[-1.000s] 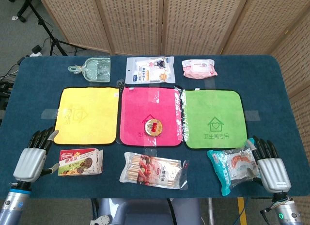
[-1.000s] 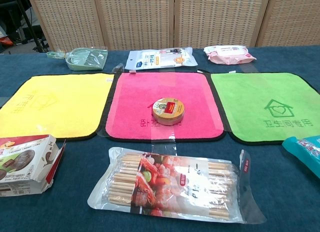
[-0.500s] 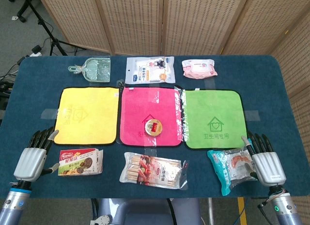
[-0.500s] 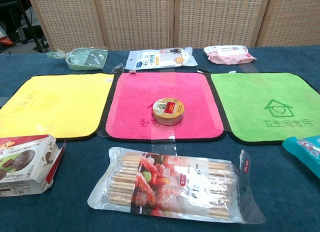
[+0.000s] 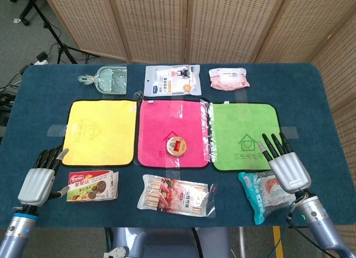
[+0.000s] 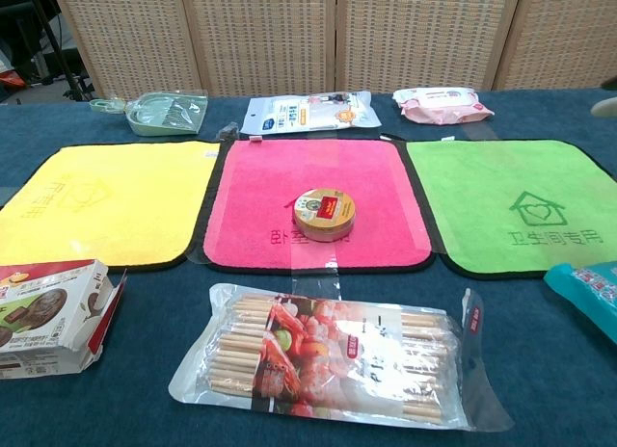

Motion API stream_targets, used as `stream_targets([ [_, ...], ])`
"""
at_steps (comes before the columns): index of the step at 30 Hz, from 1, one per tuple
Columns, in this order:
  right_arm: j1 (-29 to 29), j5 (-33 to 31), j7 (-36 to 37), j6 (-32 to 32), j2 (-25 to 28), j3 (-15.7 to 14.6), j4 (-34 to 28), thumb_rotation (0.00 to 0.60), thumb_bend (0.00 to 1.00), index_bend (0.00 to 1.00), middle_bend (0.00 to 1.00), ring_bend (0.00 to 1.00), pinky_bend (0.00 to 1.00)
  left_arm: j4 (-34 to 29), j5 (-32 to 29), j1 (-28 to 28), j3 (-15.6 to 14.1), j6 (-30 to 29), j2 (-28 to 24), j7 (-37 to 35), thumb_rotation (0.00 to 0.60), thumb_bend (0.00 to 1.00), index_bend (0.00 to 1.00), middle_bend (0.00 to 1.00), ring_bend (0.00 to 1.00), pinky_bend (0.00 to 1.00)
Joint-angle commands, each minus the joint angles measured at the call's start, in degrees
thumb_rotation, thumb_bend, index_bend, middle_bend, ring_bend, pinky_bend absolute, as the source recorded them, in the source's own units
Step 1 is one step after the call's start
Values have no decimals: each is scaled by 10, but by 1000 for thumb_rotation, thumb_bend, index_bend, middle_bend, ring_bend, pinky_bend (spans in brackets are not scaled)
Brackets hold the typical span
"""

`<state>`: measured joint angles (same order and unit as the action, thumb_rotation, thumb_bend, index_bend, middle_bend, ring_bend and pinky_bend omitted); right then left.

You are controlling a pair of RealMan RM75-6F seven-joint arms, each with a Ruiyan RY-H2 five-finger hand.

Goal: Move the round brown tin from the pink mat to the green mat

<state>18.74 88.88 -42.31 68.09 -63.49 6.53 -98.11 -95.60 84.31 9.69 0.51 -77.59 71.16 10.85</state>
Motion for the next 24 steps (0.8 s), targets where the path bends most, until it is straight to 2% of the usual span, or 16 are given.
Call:
stream_targets([
  [1,61,-18,-85,-67,4,24,-30,600,345,51,0,0,0,3,-4,2,1,5,1,-4,600,155,26,0,0,0],
  [6,129,-32,-127,-136,-13,44,-34,600,355,118,0,0,0,12,-2,4,3,4,3,-18,600,155,24,0,0,0],
  [13,223,-27,-123,-225,-48,56,-16,600,363,171,38,0,0,22,-7,7,6,8,3,-36,600,155,24,0,0,0],
  [18,260,-55,-159,-258,-68,58,-9,600,363,193,56,0,11,26,-10,9,8,11,3,-45,600,155,23,0,0,0],
  [24,286,-103,-194,-268,-93,63,-3,600,363,194,56,0,11,26,-7,10,6,12,3,-47,600,155,23,0,0,0],
])
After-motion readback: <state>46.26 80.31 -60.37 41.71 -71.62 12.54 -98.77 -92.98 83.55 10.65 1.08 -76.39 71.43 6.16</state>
